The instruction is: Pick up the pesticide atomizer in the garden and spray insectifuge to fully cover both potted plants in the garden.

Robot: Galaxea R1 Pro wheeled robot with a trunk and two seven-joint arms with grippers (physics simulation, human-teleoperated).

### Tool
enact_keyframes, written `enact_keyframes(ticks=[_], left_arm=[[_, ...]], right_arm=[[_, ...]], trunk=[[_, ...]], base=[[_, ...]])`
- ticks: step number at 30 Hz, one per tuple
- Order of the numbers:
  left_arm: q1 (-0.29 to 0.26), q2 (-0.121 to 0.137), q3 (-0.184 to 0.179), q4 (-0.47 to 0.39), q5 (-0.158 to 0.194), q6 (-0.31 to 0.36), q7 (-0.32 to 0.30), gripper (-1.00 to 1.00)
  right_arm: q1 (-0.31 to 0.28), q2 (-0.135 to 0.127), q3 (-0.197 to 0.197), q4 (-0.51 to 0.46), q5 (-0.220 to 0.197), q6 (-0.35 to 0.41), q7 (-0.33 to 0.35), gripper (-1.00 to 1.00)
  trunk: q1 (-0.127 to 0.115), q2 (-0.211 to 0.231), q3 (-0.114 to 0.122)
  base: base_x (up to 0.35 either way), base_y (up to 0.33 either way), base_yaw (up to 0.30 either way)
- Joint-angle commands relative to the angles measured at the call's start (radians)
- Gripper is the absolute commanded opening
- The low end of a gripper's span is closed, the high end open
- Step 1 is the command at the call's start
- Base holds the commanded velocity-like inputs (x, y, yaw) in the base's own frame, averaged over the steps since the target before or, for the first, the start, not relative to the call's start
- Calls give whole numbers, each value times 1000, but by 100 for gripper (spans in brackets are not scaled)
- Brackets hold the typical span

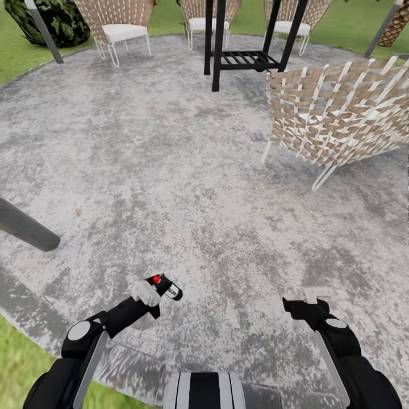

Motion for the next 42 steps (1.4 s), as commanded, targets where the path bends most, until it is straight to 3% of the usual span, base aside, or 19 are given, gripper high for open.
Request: enact_keyframes(ticks=[1, 3, 7, 12, 18, 19, 42], left_arm=[[0, 0, -4, -1, -2, -1, 0, -100], [0, 0, -14, -1, -9, -1, 1, -100], [3, -6, -64, -3, -123, -10, 4, -100], [3, -12, -78, -2, -147, 0, 9, -100], [3, -14, -80, -4, -148, 14, 5, -100], [3, -21, -181, -71, -74, -3, 1, -100], [3, -26, -187, -29, -70, 5, 30, -100]], right_arm=[[0, 0, 0, 0, 0, 0, 0, 100], [0, 0, 0, 0, 0, 0, 0, 100], [0, 0, 0, 1, 0, 0, 0, 100], [0, 0, 0, 1, 0, 0, 0, 100], [0, 0, 0, 1, 0, 0, 0, 100], [0, -5, -15, 4, 0, -8, -2, 100], [0, -8, -15, 6, 0, -5, -3, 100]], trunk=[[0, 0, 4], [-1, 1, 12], [-3, 2, 27], [-5, 3, 47], [-8, 4, 70], [-8, 4, 74], [-19, 10, 163]], base=[[0, 0, 0], [0, 0, 0], [0, 0, 0], [0, 0, 0], [0, 0, 0], [0, 0, 0], [0, 0, 0]])
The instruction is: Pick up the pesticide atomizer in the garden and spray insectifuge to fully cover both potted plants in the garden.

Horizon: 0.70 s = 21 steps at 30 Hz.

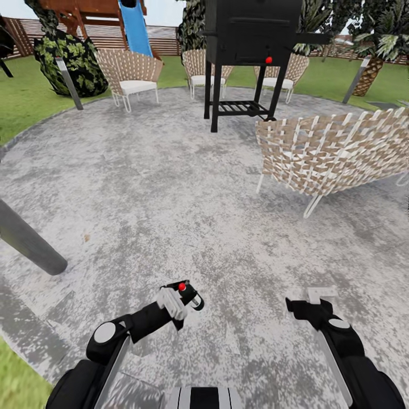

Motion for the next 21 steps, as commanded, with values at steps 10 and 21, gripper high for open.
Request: enact_keyframes(ticks=[10, 21], left_arm=[[-12, -42, 5, 137, 103, 35, 68, -100], [-12, -40, 3, 137, 125, 33, 71, -100]], right_arm=[[0, -4, 0, -3, -8, 72, 25, 100], [0, 0, 0, -4, -9, 80, 55, 100]], trunk=[[-4, 2, 39], [-9, 5, 81]], base=[[0, 0, 0], [0, 0, 0]])
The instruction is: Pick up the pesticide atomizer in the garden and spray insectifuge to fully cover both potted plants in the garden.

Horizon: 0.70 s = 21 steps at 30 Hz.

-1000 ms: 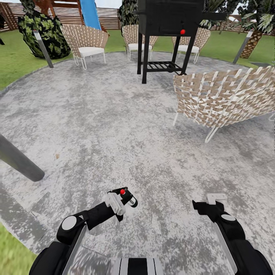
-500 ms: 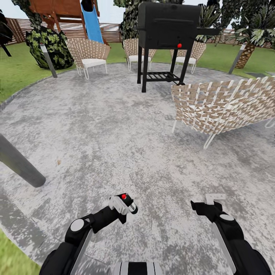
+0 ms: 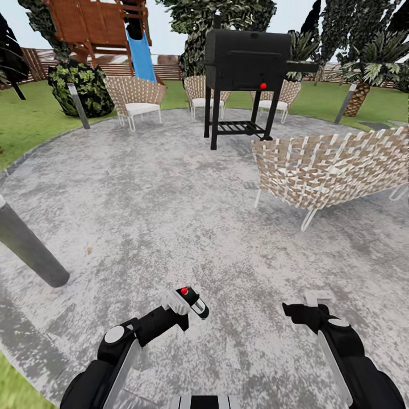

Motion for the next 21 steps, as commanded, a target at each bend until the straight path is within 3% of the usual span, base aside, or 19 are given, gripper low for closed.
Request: enact_keyframes(ticks=[1, 4, 5, 7, 9, 12, 14, 21], left_arm=[[0, 0, 1, -2, 0, 0, 0, -100], [0, 0, 4, 0, 1, -1, 5, -100], [0, 0, 5, 0, 1, -3, 37, -100], [0, 0, 4, 2, 1, -8, 141, -100], [0, -1, 1, 4, 12, -7, 354, -100], [1, -1, -2, 3, 49, -3, 407, -100], [7, 0, -7, 1, 49, -3, 473, -100], [11, 1, -48, 2, 55, -2, 497, -100]], right_arm=[[0, 1, 0, 0, 0, -2, 0, 100], [-1, 2, 1, 0, 0, -3, -3, 100], [-1, 2, 1, -1, 0, 1, -5, 100], [-1, 2, 1, -1, 0, 5, -7, 100], [-2, 0, 2, 0, 0, 11, -7, 100], [-2, -1, 0, 0, 0, 10, -8, 100], [-2, -1, 1, 0, 0, 15, -8, 100], [-2, -2, 2, 0, 0, 19, -8, 100]], trunk=[[0, 0, 4], [-2, 1, 16], [-2, 1, 19], [-3, 2, 27], [-4, 2, 35], [-5, 3, 47], [-6, 3, 54], [-9, 5, 81]], base=[[0, 0, 0], [0, 0, -5], [0, 0, -112], [0, 0, -217], [0, 0, -280], [0, 0, -293], [0, 0, -294], [0, 0, -294]])
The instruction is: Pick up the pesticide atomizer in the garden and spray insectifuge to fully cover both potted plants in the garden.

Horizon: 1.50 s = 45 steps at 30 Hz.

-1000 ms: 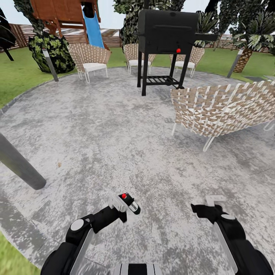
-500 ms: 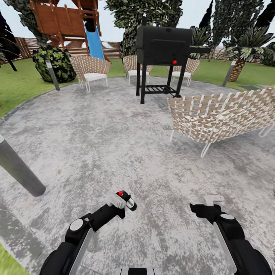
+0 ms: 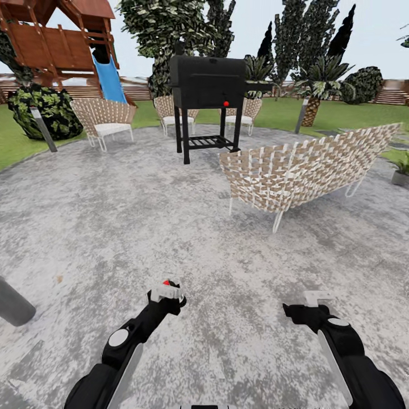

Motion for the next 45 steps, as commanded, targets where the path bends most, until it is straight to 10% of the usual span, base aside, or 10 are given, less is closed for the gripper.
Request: enact_keyframes(ticks=[1, 6, 10, 13, 17, 21, 45], left_arm=[[0, 0, -1, 1, 0, 0, 1, -100], [0, -24, -37, 80, -2, 20, 49, -100], [0, -57, -57, 107, -5, 17, 196, -100], [0, -69, -141, 108, 10, 12, 364, -100], [0, -77, -160, 102, 141, 19, 491, -100], [-1, -75, -164, 106, 202, 23, 499, -100], [-50, -77, -157, 217, 217, 133, 397, -100]], right_arm=[[0, 0, 0, 0, 0, 0, 0, 100], [0, 0, 0, 0, 0, 0, 0, 100], [-1, 0, 0, -1, 0, 0, 0, 100], [0, 0, 0, -2, 0, 0, 0, 100], [0, -1, 0, -2, 0, 0, 0, 100], [0, -1, 0, -2, 0, 0, 0, 100], [-1, 0, -2, -2, 0, 3, 0, 100]], trunk=[[0, 0, 4], [-3, 1, 23], [-4, 2, 39], [-6, 3, 50], [-8, 4, 66], [-9, 5, 81], [-34, 38, 169]], base=[[0, 0, -295], [0, 0, -295], [0, 0, -295], [0, 0, -295], [0, 0, -295], [0, 0, -295], [0, 0, -230]])
